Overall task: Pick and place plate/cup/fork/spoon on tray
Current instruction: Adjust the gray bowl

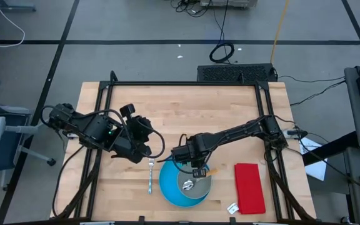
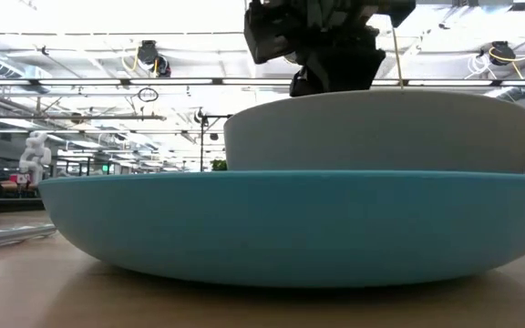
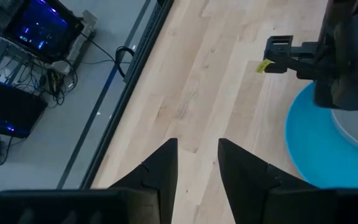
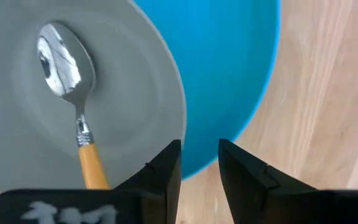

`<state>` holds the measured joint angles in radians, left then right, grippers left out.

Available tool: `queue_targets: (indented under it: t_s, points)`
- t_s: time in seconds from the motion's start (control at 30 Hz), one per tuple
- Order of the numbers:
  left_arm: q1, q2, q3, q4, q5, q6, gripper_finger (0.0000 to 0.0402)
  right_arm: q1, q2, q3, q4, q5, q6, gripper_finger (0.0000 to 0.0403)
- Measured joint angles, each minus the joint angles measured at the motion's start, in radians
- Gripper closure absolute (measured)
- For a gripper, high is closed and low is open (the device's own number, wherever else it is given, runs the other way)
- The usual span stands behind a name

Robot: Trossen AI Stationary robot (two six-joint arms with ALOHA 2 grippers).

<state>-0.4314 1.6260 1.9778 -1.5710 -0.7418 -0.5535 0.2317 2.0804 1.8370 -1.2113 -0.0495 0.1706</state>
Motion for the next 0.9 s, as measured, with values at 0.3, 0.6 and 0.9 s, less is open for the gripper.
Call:
queue_targets:
  t_s: [0.3, 0.6, 0.9]
  points:
    - [0.0, 0.0, 0.0, 0.0, 0.0, 0.0, 0.0279, 0.014, 0.0, 0.0, 0.039, -0.005, 0.01, 0.0307]
    - [0.0, 0.0, 0.0, 0.0, 0.0, 0.0, 0.0279, 0.026, 0.0, 0.0, 0.077, -0.008, 0.011, 0.0307]
    - [0.0, 0.0, 0.0, 0.0, 0.0, -0.001, 0.0279, 0.026, 0.0, 0.0, 0.091, -0.008, 0.0, 0.0307]
